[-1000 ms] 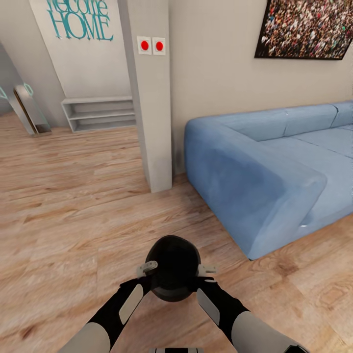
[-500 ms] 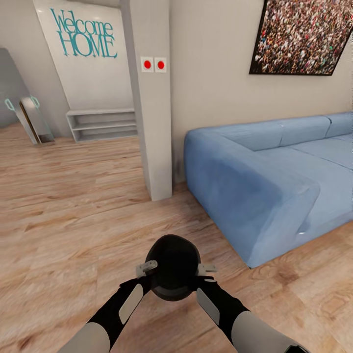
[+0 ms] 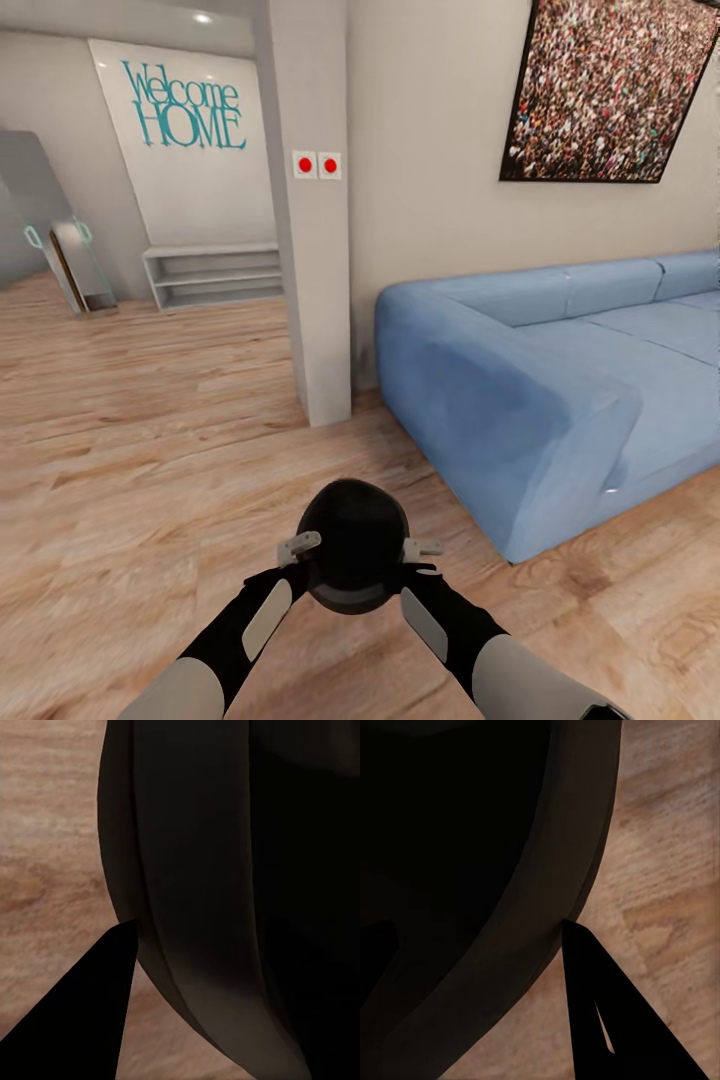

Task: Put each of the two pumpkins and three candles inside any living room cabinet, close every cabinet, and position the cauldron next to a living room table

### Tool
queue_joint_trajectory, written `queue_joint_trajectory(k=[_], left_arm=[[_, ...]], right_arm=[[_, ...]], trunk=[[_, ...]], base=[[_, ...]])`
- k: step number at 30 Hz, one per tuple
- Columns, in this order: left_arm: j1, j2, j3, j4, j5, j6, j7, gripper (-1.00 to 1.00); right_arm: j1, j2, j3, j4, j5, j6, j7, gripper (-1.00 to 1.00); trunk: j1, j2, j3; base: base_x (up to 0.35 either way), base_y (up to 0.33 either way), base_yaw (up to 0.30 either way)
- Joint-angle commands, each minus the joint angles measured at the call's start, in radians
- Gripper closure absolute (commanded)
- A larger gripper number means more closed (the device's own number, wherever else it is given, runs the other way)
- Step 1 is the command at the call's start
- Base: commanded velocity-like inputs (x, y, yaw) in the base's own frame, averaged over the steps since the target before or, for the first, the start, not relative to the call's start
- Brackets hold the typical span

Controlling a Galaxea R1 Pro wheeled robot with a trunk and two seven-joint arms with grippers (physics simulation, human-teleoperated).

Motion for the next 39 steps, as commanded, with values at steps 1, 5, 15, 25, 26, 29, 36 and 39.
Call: queue_joint_trajectory(k=[1, 5, 15, 25, 26, 29, 36, 39], left_arm=[[-0.001, 0.001, 0.002, -0.003, -0.02, 0.001, 0.008, 1.0], [-0.001, 0.002, 0.003, -0.003, -0.02, 0.001, 0.008, 1.0], [-0.001, 0.0, 0.034, -0.021, -0.039, 0.019, -0.002, 1.0], [-0.001, -0.015, 0.08, -0.038, -0.098, 0.02, -0.016, 1.0], [-0.001, -0.017, 0.086, -0.037, -0.104, 0.02, -0.018, 1.0], [-0.001, -0.022, 0.1, -0.033, -0.119, 0.02, -0.024, 1.0], [-0.001, -0.031, 0.13, -0.029, -0.15, 0.02, -0.035, 1.0], [-0.001, -0.035, 0.141, -0.027, -0.161, 0.02, -0.04, 1.0]], right_arm=[[-0.001, 0.0, 0.015, -0.003, -0.03, 0.0, 0.005, 1.0], [-0.001, 0.0, 0.015, -0.003, -0.03, 0.0, 0.004, 1.0], [-0.005, -0.001, -0.037, -0.003, 0.032, 0.003, 0.013, 1.0], [-0.005, 0.009, -0.109, -0.003, 0.107, 0.003, 0.035, 1.0], [-0.005, 0.009, -0.111, -0.003, 0.107, 0.003, 0.035, 1.0], [-0.005, 0.009, -0.112, -0.003, 0.11, 0.003, 0.036, 1.0], [-0.005, 0.009, -0.115, -0.003, 0.115, 0.004, 0.036, 1.0], [-0.005, 0.009, -0.115, -0.003, 0.116, 0.003, 0.036, 1.0]], trunk=[[-0.001, 0.0, 0.003], [-0.003, 0.001, 0.019], [-0.003, 0.001, 0.026], [-0.003, 0.001, 0.026], [-0.003, 0.001, 0.026], [-0.003, 0.001, 0.026], [-0.003, 0.001, 0.026], [-0.003, 0.001, 0.026]], base=[[0.0, 0.0, 0.0], [0.0, 0.0, 0.0], [0.0, 0.0, 0.0], [0.0, 0.0, 0.0], [0.0, 0.0, 0.0], [0.0, 0.0, 0.0], [-0.036, 0.0, 0.0], [-0.118, 0.0, 0.0]])
